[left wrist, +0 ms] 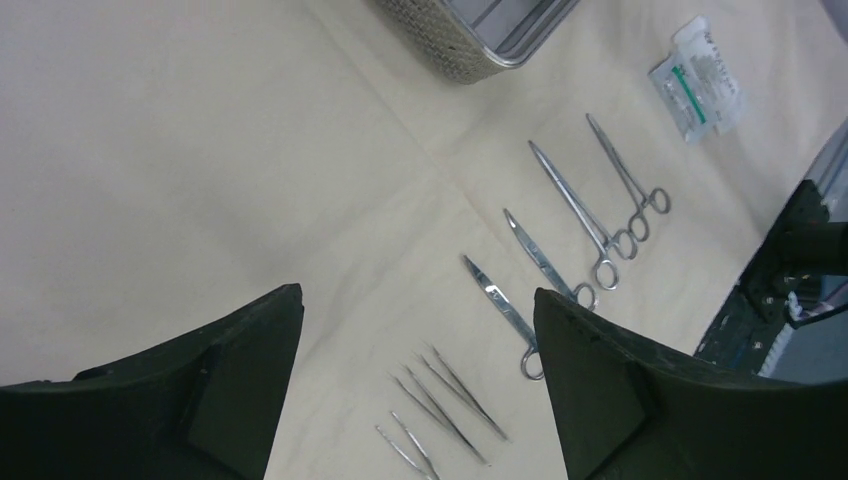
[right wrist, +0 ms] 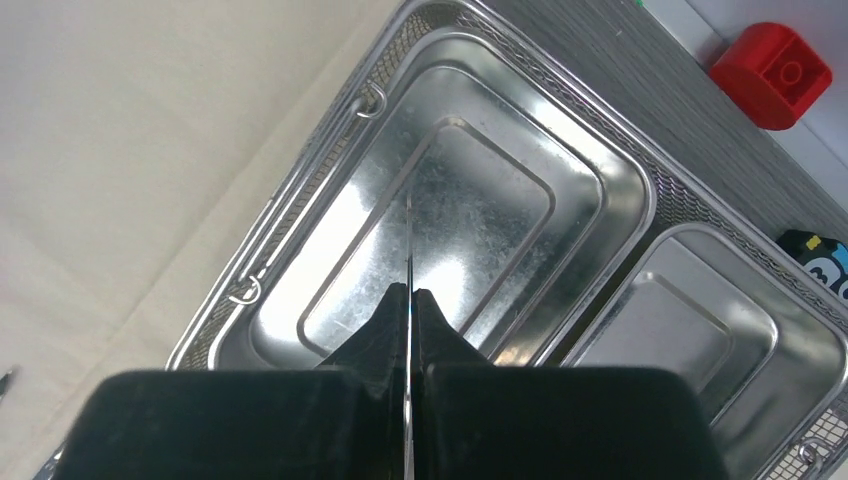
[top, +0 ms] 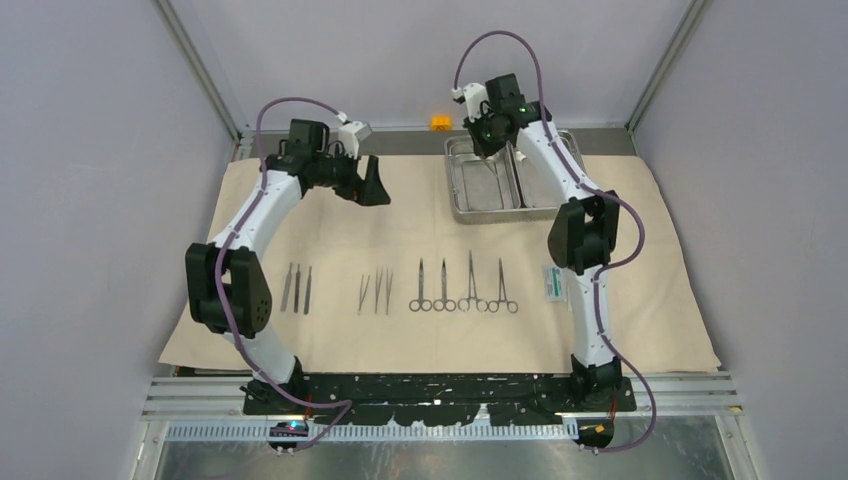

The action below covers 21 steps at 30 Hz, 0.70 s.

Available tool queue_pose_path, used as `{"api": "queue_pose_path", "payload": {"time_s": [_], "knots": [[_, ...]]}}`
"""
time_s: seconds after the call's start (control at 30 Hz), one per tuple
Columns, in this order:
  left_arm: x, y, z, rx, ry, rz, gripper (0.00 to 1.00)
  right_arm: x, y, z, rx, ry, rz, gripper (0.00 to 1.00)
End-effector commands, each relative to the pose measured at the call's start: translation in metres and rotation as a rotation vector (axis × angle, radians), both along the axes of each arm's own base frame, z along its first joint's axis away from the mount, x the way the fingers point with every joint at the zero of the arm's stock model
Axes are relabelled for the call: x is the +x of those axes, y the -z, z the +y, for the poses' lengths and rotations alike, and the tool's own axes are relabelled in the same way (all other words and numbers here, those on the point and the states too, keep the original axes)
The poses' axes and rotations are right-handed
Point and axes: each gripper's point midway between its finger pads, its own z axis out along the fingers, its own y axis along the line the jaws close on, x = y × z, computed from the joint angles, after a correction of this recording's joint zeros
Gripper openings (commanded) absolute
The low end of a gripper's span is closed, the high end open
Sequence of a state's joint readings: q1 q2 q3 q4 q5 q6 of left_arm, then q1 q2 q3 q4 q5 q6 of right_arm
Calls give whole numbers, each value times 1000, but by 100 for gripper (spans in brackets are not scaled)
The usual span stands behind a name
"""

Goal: Open and lay out the surgical kit
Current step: Pick up the medical item from the container, then place the medical item in the surgical kit.

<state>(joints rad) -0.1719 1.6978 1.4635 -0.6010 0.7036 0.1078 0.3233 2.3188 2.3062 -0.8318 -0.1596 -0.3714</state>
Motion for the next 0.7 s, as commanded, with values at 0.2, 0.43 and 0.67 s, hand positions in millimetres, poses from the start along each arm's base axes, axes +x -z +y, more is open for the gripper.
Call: {"api": "queue_pose_path", "payload": {"time_s": [0.2, 0.43, 0.67], "knots": [[14, -70, -35, -302, -19, 70, 83, -78, -75, 46, 173, -182, 12, 0], [-10, -75, -39, -312, 111, -84, 75, -152, -93, 81, 274, -345, 65, 0], [-55, -72, -34, -286, 272, -281, 68, -211, -95, 110, 318, -519, 124, 1]]}}
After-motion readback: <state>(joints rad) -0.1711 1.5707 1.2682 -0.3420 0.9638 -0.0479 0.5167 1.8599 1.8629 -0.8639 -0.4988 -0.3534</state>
